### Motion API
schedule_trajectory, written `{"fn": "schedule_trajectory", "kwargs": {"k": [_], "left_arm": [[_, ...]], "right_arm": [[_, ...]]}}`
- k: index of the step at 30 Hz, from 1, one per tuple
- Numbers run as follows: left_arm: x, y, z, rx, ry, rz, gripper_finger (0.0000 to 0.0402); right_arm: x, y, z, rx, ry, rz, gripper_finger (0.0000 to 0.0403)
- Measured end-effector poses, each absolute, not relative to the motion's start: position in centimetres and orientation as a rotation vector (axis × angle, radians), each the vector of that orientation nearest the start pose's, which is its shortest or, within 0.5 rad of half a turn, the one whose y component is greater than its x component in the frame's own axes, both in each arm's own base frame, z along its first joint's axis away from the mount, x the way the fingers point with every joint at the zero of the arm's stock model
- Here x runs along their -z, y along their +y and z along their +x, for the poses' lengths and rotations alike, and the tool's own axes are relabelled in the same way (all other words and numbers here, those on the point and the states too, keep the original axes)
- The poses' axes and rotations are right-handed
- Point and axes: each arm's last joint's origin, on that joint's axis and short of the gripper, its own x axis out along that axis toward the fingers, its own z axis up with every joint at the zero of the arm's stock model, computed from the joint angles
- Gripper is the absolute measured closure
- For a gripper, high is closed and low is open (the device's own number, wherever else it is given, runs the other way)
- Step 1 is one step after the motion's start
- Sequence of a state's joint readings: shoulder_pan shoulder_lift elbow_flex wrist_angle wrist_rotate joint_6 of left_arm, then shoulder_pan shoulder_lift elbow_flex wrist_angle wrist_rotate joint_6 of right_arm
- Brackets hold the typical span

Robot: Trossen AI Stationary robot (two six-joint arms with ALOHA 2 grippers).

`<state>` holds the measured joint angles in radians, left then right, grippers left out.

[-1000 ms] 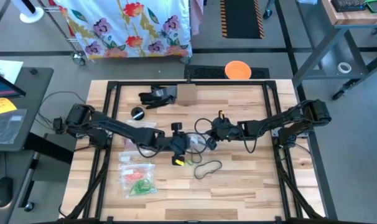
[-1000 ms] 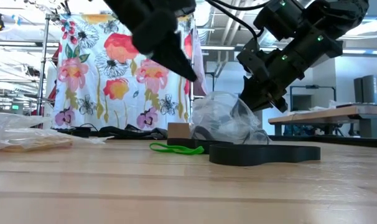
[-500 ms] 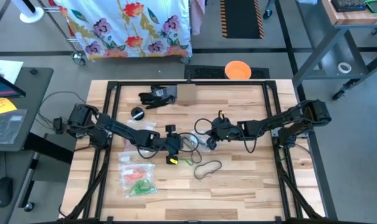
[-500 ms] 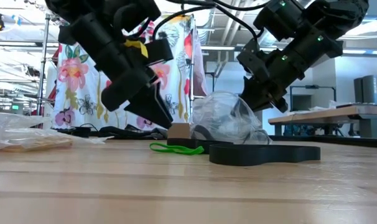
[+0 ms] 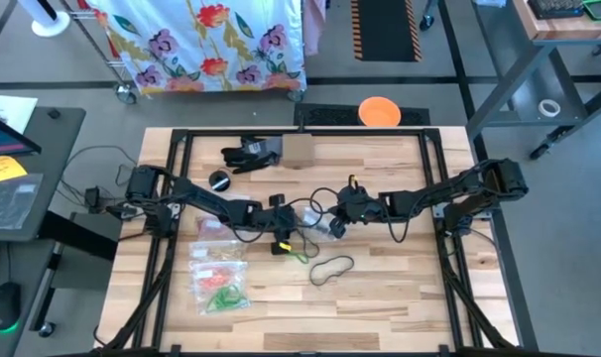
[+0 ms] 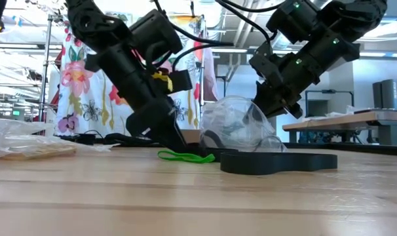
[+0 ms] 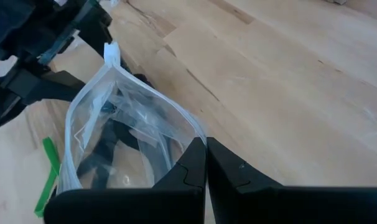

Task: Sort rubber bands
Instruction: Put the black rubber band into the transparent zip bag

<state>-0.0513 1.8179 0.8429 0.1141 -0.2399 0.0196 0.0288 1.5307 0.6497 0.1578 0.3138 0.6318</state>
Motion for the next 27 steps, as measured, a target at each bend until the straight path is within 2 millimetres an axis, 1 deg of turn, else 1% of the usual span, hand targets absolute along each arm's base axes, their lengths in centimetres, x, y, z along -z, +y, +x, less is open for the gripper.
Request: {"fn": "schedule_trajectory", "kwargs": {"k": [2,3,5,6,7,9,11,13,17,19,21,23,24,27], "left_arm": [[-11.7,-1.0,33.3,-0.188,0.863,0.122,0.0288],[-11.8,-1.0,33.3,-0.202,0.867,0.115,0.0308],[-11.7,-1.2,33.1,-0.226,0.88,0.12,0.0361],[-11.7,-1.3,33.1,-0.232,0.884,0.125,0.038],[-11.8,-1.4,33.0,-0.237,0.887,0.128,0.0389],[-12.2,-1.7,32.6,-0.247,0.895,0.135,0.0392],[-12.9,-2.2,32.1,-0.232,0.906,0.144,0.0398],[-14.7,-3.0,31.8,-0.207,0.877,0.139,0.0399],[-19.4,-4.0,30.8,-0.154,0.749,0.099,0.04],[-22.2,-4.0,30.1,-0.156,0.651,0.052,0.04],[-25.2,-3.8,29.5,-0.191,0.513,-0.008,0.0401],[-27.5,-3.3,28.9,-0.243,0.399,-0.047,0.0401],[-28.4,-3.0,28.6,-0.262,0.354,-0.055,0.0401],[-29.6,-2.3,28.3,-0.295,0.275,-0.045,0.0401]], "right_arm": [[-15.3,-0.2,28.3,0.49,0.601,0.477,0.0403],[-15.4,-0.2,28.3,0.49,0.599,0.478,0.0403],[-15.4,-0.2,28.3,0.489,0.599,0.477,0.0403],[-15.3,-0.2,28.3,0.489,0.6,0.476,0.0403],[-15.4,-0.2,28.3,0.489,0.599,0.475,0.0403],[-15.4,-0.2,28.3,0.489,0.599,0.475,0.0403],[-15.4,-0.2,28.3,0.488,0.599,0.475,0.0403],[-15.4,-0.2,28.3,0.487,0.597,0.475,0.0403],[-15.4,-0.2,28.3,0.488,0.599,0.474,0.0403],[-15.4,-0.2,28.3,0.486,0.597,0.475,0.0403],[-15.4,-0.2,28.4,0.485,0.594,0.475,0.0403],[-15.4,-0.2,28.4,0.485,0.593,0.476,0.0403],[-15.4,-0.2,28.4,0.484,0.59,0.476,0.0403],[-15.5,-0.1,28.4,0.48,0.585,0.478,0.0403]]}}
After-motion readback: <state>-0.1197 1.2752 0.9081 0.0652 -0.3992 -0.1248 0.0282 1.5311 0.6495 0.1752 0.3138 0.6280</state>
